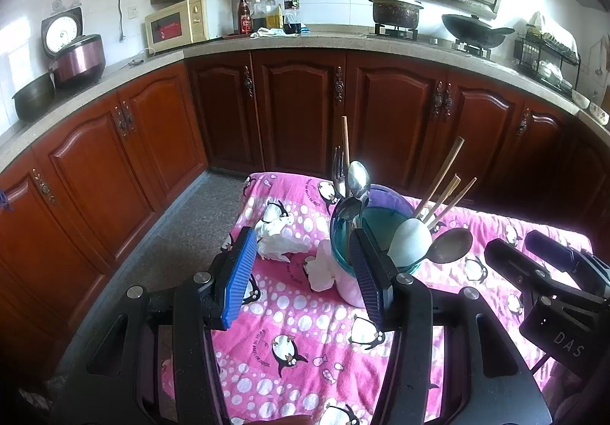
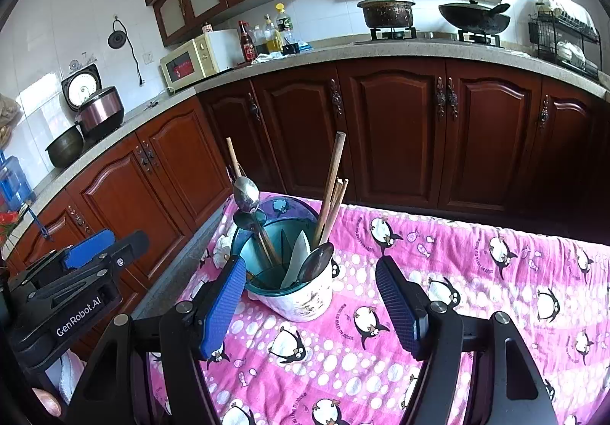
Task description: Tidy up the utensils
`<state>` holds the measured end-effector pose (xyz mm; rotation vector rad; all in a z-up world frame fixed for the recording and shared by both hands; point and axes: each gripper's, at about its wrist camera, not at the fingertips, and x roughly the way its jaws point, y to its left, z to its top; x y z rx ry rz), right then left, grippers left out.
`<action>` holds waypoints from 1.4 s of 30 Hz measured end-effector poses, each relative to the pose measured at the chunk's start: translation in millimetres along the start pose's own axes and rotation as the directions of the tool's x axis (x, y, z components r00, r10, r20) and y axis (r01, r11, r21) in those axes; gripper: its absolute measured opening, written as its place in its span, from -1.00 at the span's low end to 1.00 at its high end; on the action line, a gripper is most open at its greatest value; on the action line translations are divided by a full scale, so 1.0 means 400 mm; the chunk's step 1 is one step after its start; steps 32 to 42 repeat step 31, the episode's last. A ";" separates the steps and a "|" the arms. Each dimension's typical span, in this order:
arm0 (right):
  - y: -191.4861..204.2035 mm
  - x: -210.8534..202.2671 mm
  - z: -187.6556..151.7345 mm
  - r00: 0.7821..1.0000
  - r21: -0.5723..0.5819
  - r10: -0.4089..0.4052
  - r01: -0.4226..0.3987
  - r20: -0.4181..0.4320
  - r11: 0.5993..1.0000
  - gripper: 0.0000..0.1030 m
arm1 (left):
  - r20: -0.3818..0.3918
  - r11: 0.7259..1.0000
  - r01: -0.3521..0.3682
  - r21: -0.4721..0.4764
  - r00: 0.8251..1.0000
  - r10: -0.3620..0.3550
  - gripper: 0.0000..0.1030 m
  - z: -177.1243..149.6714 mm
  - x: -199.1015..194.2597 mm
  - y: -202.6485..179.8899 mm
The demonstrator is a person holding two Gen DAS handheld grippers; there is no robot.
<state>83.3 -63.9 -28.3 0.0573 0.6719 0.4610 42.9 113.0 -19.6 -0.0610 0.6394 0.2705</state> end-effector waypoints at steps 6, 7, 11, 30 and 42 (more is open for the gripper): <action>-0.001 0.002 0.000 1.000 0.002 0.002 -0.002 -0.002 1.000 0.32 | 0.000 1.000 0.000 -0.001 1.000 0.000 -0.03 0.000 0.001 0.001; -0.001 0.002 0.000 1.000 0.001 0.002 -0.002 -0.003 1.000 0.32 | -0.001 1.000 0.000 0.000 1.000 0.000 -0.02 0.000 0.001 0.001; -0.001 0.003 0.000 1.000 0.000 0.000 0.000 -0.003 1.000 0.32 | -0.001 1.000 0.001 -0.002 1.000 -0.001 -0.03 0.000 0.001 0.001; -0.031 0.025 -0.011 1.000 0.032 0.016 -0.016 -0.021 0.999 0.32 | -0.006 1.000 0.008 -0.010 1.000 -0.008 -0.02 -0.010 0.019 -0.003; -0.048 0.028 -0.017 0.999 0.045 0.020 -0.019 -0.026 0.999 0.32 | -0.007 1.000 0.005 -0.007 1.000 -0.005 -0.03 -0.011 0.020 -0.005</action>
